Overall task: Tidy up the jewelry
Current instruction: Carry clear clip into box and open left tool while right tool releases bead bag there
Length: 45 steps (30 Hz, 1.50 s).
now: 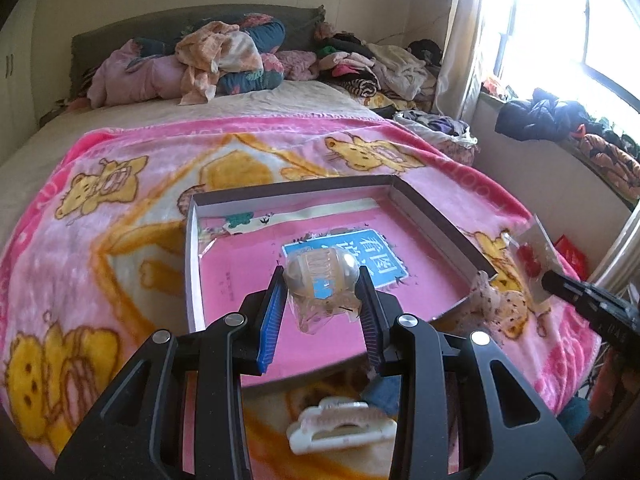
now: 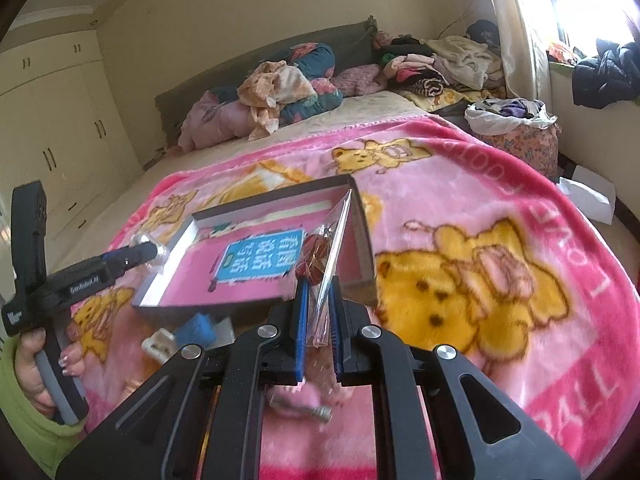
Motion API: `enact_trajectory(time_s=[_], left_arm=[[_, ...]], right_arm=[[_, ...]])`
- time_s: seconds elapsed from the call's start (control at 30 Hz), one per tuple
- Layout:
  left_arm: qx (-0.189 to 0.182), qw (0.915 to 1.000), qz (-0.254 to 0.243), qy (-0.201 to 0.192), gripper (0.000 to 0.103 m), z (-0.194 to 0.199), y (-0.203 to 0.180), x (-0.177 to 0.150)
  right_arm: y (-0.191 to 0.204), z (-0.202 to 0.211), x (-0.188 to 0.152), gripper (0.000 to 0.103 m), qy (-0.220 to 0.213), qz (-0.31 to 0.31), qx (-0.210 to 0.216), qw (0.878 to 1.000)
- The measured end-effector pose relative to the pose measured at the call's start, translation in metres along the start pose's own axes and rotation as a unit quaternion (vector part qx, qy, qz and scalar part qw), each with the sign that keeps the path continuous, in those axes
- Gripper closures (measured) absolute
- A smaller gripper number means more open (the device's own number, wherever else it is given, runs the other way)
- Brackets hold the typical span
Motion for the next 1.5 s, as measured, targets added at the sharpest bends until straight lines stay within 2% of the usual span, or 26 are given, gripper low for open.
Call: enact_trajectory(time_s=[0.43, 0.77, 1.03, 1.5], left_arm=[[0.015, 0.9995, -0.004, 0.027, 0.076, -0.044, 0.008, 0.006], [0.028, 0.9980, 0.004, 0.056, 0.076, -0.070, 0.018, -0.003], [0.029, 0.9972, 0.013, 0.068, 0.076, -0.080, 0.022, -0.009], [0.027, 0.9968, 0.019, 0.074, 0.076, -0.085, 0.025, -0.011]], right_arm=[[-0.009, -0.052, 0.029, 0.093, 0.019, 0.000, 0.010, 1.000], [-0.009, -0.095, 0.037, 0.093, 0.048, 0.001, 0.022, 0.999], [-0.004, -0.121, 0.029, 0.093, 0.079, 0.019, 0.015, 0.997], [-0.014, -0.127, 0.018, 0.090, 0.092, 0.009, -0.003, 0.996]])
Point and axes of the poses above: each gripper's, at about its wrist camera, not at the fingertips, and z roughly against the way its jaws point, y to its left, x to its top, the point moved 1 cm from there along -z, roughly the way its jaws point, and after that the axes turned 2 degrees about -y, right-handed, at the moved point
